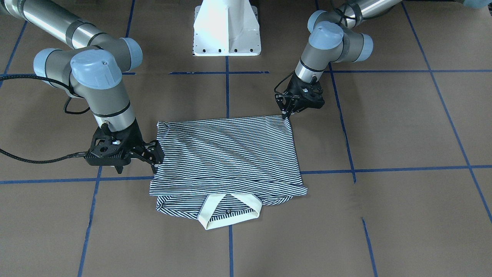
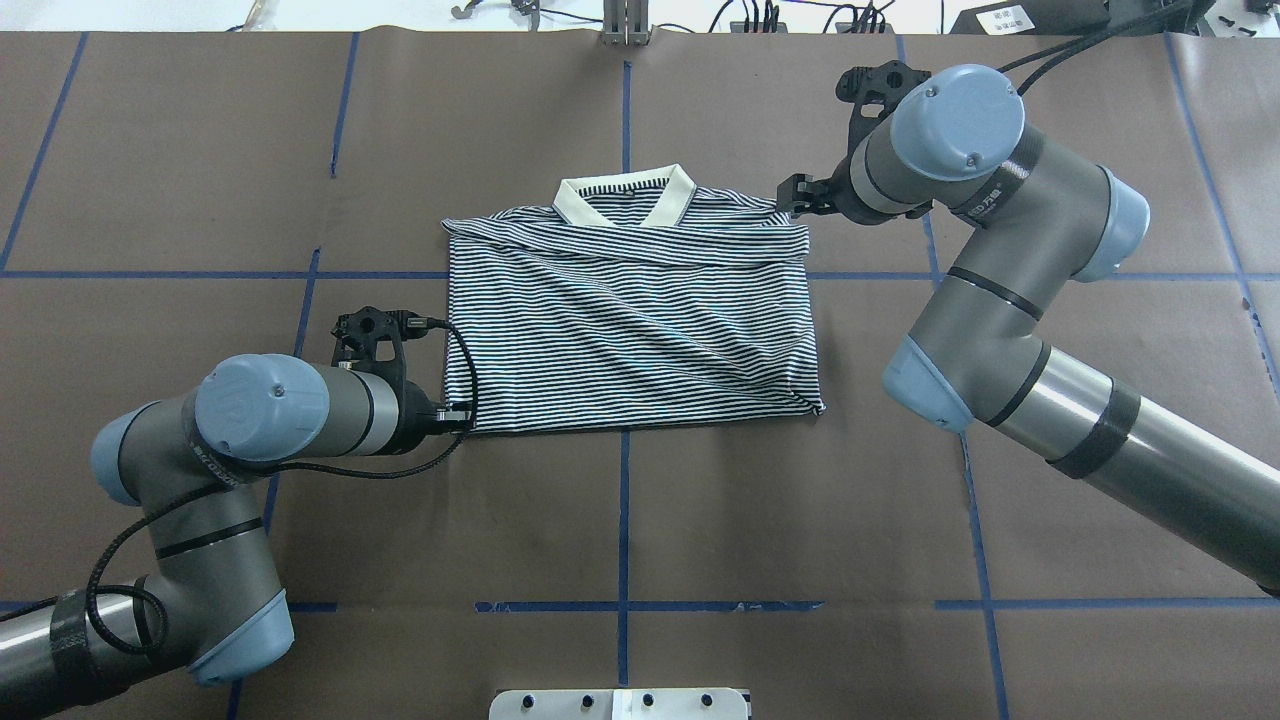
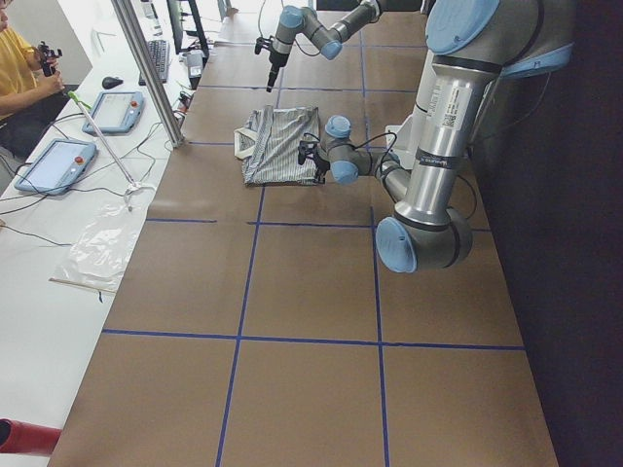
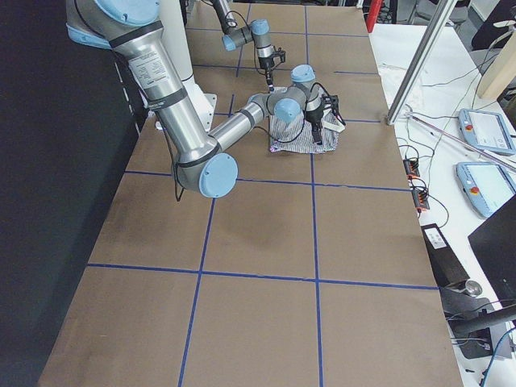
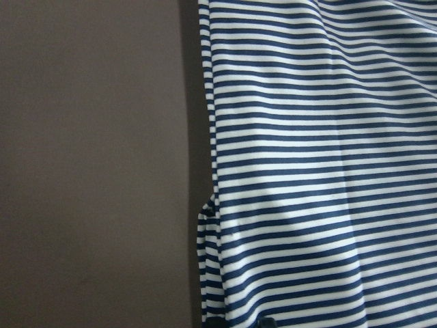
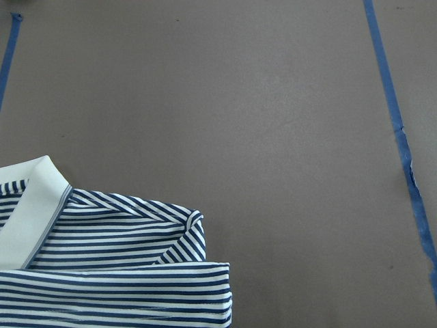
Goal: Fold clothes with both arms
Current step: 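Drag the folded shirt away from the robot with the left gripper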
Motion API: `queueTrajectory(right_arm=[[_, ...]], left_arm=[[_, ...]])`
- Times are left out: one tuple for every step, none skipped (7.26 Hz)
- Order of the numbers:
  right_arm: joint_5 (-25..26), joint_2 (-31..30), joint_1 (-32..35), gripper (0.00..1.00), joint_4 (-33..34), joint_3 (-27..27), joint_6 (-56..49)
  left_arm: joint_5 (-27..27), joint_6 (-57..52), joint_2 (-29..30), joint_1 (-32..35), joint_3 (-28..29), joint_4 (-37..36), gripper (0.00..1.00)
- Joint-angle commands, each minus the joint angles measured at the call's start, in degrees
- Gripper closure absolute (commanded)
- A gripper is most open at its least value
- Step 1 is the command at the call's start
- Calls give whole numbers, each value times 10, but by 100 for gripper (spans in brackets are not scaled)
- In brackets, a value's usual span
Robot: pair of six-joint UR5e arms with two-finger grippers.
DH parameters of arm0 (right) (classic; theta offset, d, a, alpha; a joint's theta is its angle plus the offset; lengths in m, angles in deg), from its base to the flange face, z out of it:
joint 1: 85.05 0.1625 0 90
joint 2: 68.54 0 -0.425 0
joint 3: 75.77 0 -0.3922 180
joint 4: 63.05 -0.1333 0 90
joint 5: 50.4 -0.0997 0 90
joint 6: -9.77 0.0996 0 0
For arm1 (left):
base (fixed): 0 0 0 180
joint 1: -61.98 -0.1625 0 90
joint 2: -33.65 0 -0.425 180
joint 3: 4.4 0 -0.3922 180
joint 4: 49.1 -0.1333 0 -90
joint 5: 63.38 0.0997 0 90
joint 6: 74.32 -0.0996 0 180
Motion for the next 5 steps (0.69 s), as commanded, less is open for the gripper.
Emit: queueTrajectory(right_arm=[[0, 0, -1, 0, 0, 0, 0], [0, 0, 0, 0, 0, -1, 0], [1, 0, -1, 0, 0, -1, 0], [1, 0, -1, 0, 0, -1, 3], [1, 0, -2, 0, 0, -1, 7]], left_arm=[[1, -7, -3, 5, 0, -1, 100], [1, -20, -4, 23, 0, -2, 100], [1, -80, -4, 50, 5, -4, 100], [1, -123, -2, 89, 29, -4, 100], [0, -168, 2, 125, 59, 1, 100]])
